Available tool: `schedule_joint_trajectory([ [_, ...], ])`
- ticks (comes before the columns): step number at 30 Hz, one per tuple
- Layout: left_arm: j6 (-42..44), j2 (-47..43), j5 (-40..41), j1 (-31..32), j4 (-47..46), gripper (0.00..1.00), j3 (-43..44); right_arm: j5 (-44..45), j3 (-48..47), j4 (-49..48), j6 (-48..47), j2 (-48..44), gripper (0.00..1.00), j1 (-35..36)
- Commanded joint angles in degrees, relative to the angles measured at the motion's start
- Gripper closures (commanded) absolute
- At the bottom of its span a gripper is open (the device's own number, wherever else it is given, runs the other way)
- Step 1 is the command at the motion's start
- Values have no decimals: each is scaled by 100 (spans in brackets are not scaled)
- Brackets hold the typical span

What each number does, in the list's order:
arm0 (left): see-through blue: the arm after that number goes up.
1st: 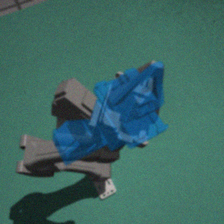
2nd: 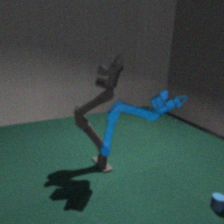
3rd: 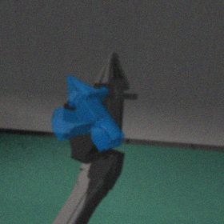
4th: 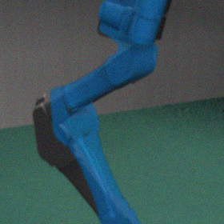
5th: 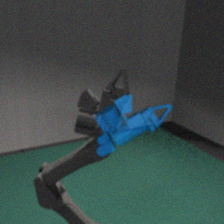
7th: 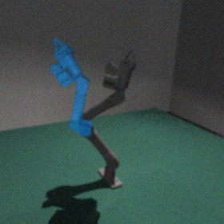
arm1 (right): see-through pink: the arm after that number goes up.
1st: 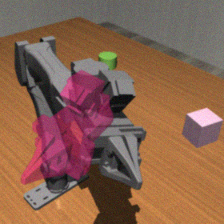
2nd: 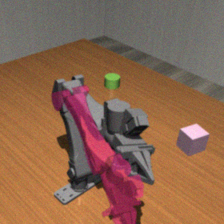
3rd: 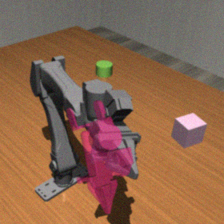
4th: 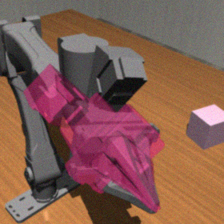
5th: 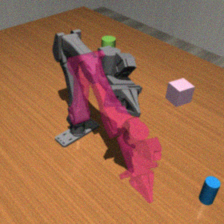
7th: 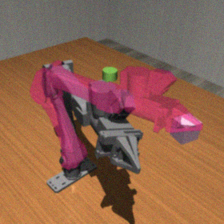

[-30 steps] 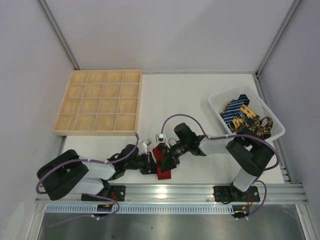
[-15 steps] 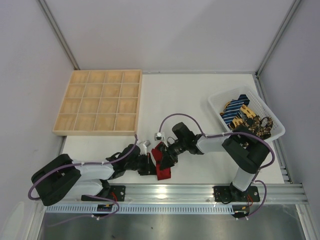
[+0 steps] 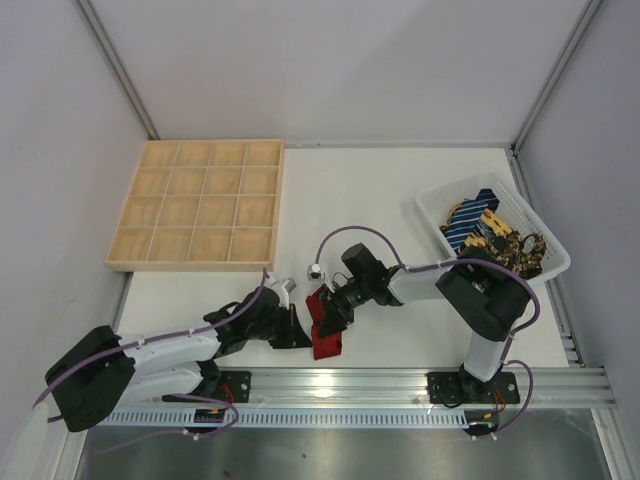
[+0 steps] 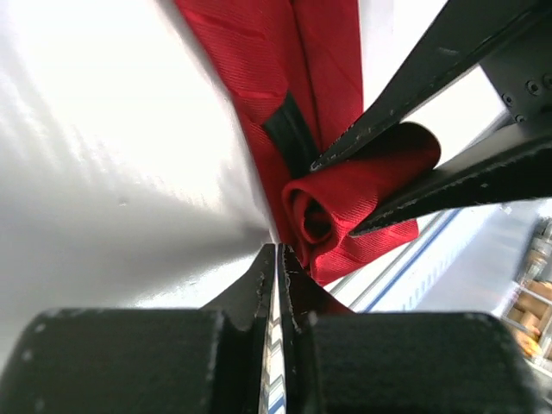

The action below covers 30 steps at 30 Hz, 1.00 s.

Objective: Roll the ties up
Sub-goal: Roll the tie

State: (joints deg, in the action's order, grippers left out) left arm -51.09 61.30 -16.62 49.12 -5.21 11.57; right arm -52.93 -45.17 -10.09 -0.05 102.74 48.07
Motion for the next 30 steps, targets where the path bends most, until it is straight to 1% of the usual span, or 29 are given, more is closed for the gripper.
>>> schedule_joint_trajectory([
  [1, 354, -328, 466, 27, 898, 92, 424, 318, 244, -169, -171, -105, 100, -79],
  [3, 459, -548, 589, 27, 1206, 91, 565, 327, 306, -248, -118, -157, 100, -105],
  [5, 529, -758, 599, 27, 1268, 89, 679, 336, 377, -318, -30, -158, 100, -140],
  [7, 565, -847, 546, 36, 1330, 89, 767, 379, 403, -310, -21, -149, 100, -140],
  [10, 635, -953, 493, 71, 1330, 85, 934, 441, 517, -459, 120, -210, 100, -140],
  [11, 644, -953, 476, 97, 1304, 84, 995, 476, 561, -503, 137, -228, 100, -140],
  [16, 574, -568, 537, 211, 1119, 84, 1119, 494, 605, -564, 155, -281, 100, -149],
  [19, 539, -374, 739, 220, 1154, 82, 1224, 529, 676, -600, 172, -351, 100, -149],
  [20, 556, -356, 939, 220, 1250, 76, 1303, 538, 685, -608, 172, -386, 100, -149],
  [24, 802, -592, 1274, 212, 1321, 66, 1348, 468, 737, -626, 120, -439, 100, -141],
  [25, 950, -662, 1319, 212, 1330, 62, 1339, 441, 737, -626, 111, -448, 100, -140],
  [26, 1013, -828, 1302, 212, 1278, 52, 1287, 406, 746, -617, 102, -448, 100, -140],
  [28, 1136, -961, 1110, 177, 989, 43, 1172, 336, 755, -626, 67, -465, 100, -149],
  [29, 1162, -1058, 952, 142, 822, 36, 998, 318, 764, -643, 58, -465, 100, -149],
  [30, 1189, -1076, 663, 72, 542, 34, 918, 309, 764, -652, 58, -483, 100, -149],
])
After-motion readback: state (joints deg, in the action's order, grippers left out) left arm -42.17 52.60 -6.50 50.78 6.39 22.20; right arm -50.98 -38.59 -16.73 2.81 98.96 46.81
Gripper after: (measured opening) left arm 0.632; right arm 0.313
